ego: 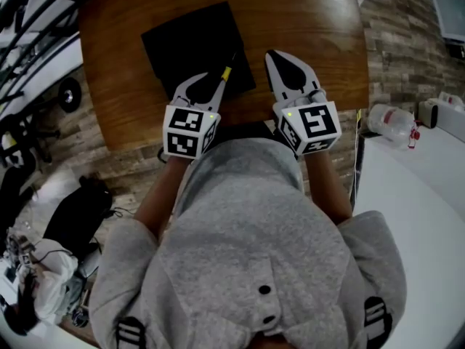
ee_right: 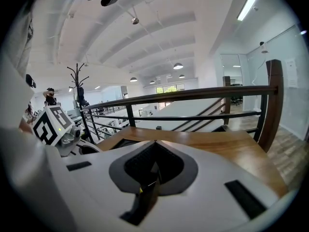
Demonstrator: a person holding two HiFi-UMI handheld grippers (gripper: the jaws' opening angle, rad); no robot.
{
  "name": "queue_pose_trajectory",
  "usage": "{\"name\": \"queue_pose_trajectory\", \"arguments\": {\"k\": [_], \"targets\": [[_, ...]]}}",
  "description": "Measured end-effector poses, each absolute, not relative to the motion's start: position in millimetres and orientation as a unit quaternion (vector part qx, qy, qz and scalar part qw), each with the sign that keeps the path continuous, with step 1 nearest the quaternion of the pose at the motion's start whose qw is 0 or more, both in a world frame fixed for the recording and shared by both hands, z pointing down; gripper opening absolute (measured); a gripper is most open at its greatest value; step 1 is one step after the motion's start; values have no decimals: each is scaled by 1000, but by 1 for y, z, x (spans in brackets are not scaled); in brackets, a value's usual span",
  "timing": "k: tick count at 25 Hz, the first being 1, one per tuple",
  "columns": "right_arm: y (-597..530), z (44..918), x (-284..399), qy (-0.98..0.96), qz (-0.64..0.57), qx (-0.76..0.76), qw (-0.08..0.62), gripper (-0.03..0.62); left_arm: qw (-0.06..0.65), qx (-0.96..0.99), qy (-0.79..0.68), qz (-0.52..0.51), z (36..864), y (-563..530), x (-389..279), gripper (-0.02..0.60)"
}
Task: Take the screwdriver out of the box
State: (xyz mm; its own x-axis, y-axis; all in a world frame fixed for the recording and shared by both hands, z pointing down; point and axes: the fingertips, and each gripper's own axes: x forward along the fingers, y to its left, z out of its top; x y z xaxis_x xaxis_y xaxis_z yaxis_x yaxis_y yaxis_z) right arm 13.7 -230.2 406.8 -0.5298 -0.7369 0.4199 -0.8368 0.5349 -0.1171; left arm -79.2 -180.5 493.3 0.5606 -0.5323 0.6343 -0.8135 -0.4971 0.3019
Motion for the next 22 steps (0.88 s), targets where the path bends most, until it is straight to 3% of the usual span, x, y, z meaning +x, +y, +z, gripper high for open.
{"name": "queue_pose_trajectory", "arguments": {"k": [10, 22], "targets": [[-241, 420, 22, -857, 171, 457, 165, 17, 314, 819, -382, 291, 531, -184, -68, 195], [-255, 435, 39, -853, 187, 456, 170, 17, 344, 792, -382, 331, 566, -190, -55, 198]]}}
